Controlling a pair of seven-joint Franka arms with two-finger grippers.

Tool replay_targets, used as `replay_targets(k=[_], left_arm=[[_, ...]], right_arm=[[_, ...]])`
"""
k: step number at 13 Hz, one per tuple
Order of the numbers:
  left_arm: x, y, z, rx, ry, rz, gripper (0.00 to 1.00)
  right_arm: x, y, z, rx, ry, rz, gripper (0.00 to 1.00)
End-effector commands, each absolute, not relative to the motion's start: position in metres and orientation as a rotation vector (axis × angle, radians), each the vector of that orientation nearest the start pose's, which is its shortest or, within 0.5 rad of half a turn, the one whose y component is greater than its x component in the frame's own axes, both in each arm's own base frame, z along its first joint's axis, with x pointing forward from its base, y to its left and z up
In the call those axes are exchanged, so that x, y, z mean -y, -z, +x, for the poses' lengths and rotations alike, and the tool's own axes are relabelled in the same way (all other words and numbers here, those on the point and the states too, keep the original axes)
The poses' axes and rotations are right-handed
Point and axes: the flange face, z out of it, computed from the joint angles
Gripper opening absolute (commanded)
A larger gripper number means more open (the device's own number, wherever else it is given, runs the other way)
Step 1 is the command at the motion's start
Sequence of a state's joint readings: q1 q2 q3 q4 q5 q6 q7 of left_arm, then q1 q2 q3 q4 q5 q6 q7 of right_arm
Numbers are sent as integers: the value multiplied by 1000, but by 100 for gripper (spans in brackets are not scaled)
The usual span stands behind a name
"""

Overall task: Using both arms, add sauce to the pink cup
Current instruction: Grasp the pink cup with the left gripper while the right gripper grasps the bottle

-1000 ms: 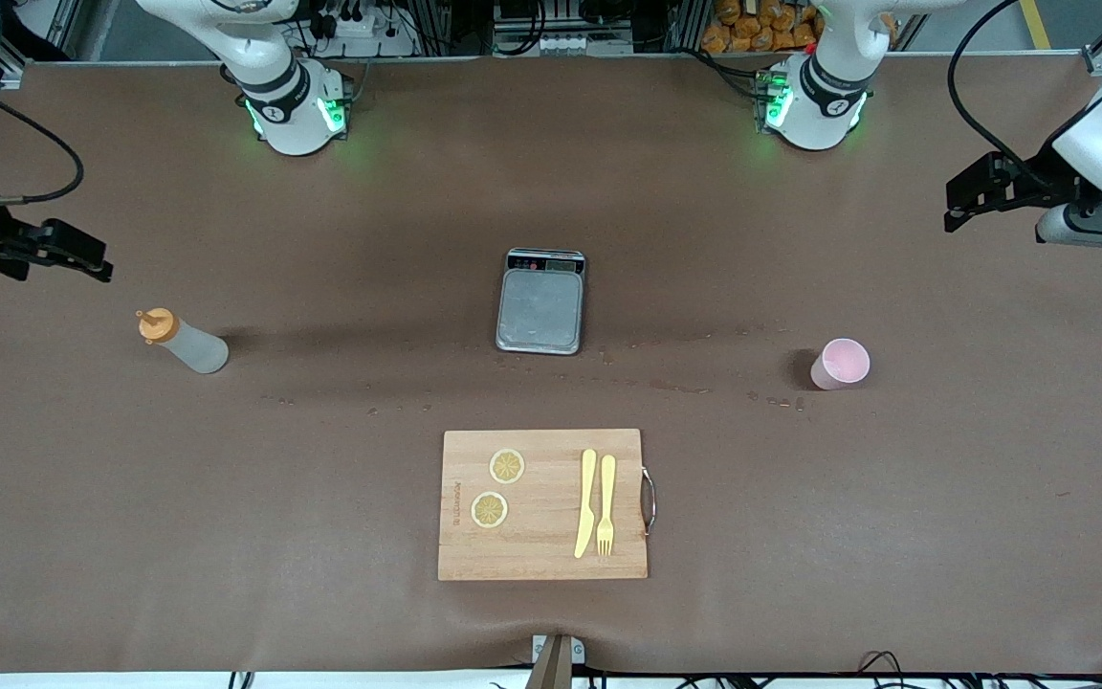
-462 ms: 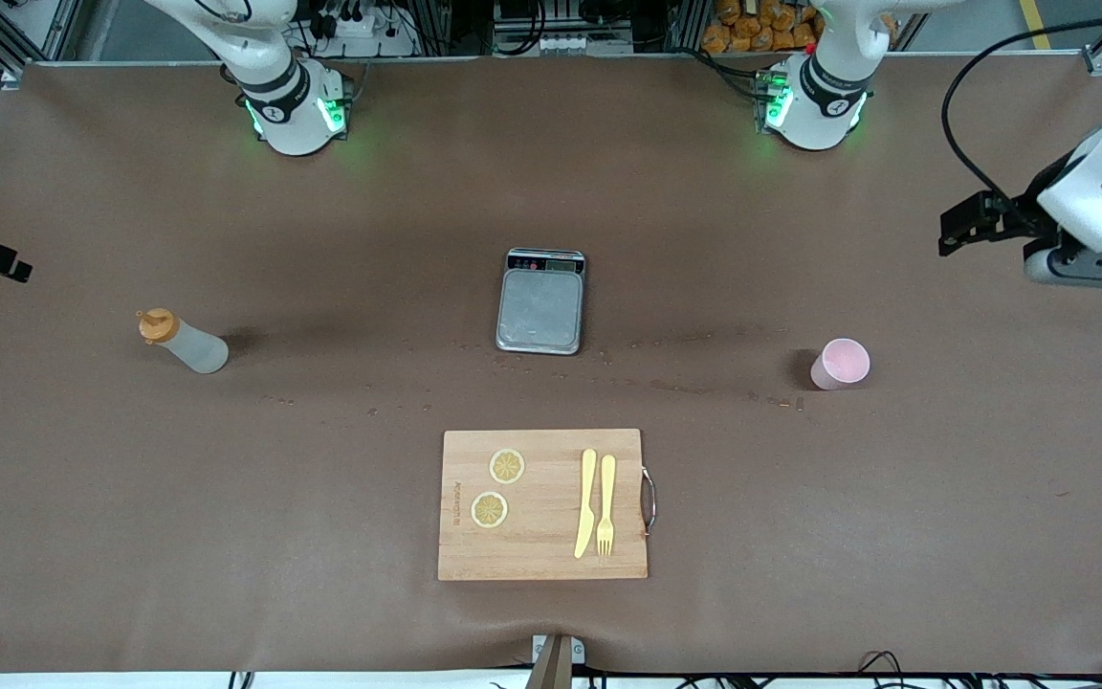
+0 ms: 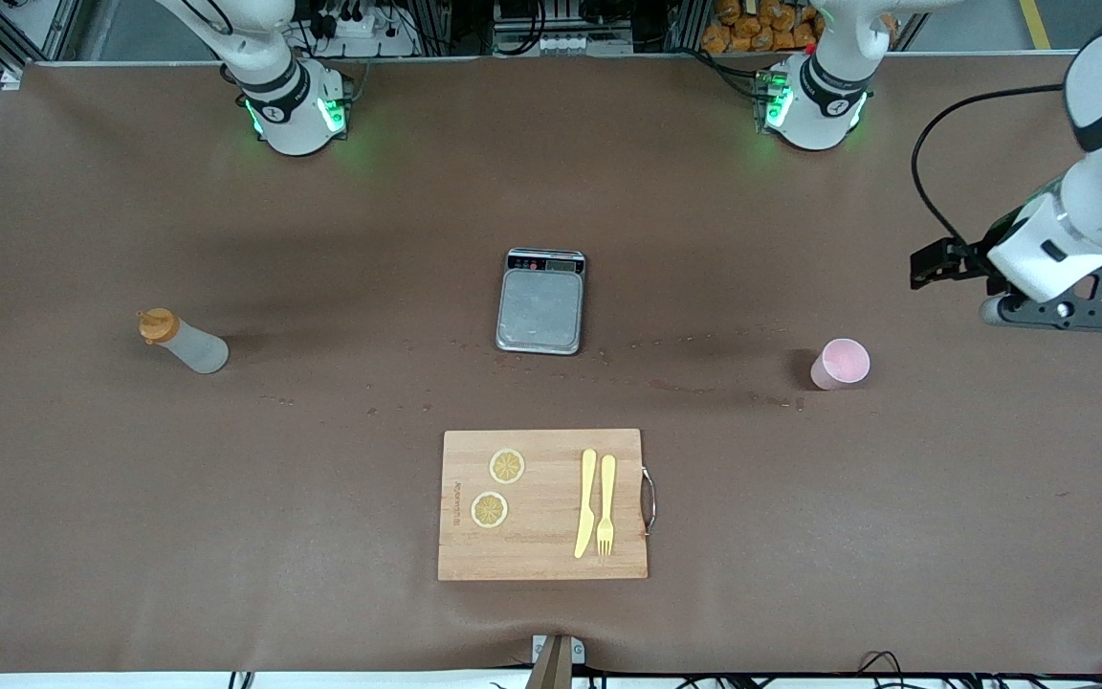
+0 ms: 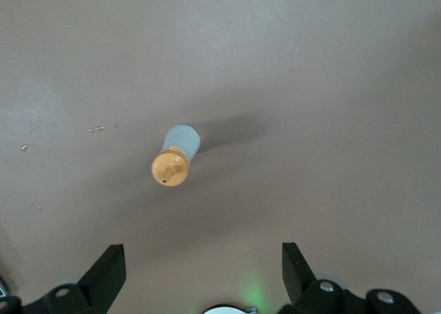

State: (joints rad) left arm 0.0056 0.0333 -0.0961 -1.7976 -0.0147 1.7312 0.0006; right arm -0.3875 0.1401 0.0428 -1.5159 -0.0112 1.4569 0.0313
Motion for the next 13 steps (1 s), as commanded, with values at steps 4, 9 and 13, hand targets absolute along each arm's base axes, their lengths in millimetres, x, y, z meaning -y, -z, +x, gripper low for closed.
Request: replay_targets(k=[4, 9, 13], left_arm=[[50, -443, 564, -147, -92, -3140, 100], [50, -383, 579, -136, -114, -3157, 100], [24, -344, 587, -51, -173, -3187, 100]], right_arm=[[237, -538, 539, -703, -399, -3004, 100], [278, -497, 532, -1163, -513, -2843, 100], [323, -468, 506, -1448, -605, -2465, 100]])
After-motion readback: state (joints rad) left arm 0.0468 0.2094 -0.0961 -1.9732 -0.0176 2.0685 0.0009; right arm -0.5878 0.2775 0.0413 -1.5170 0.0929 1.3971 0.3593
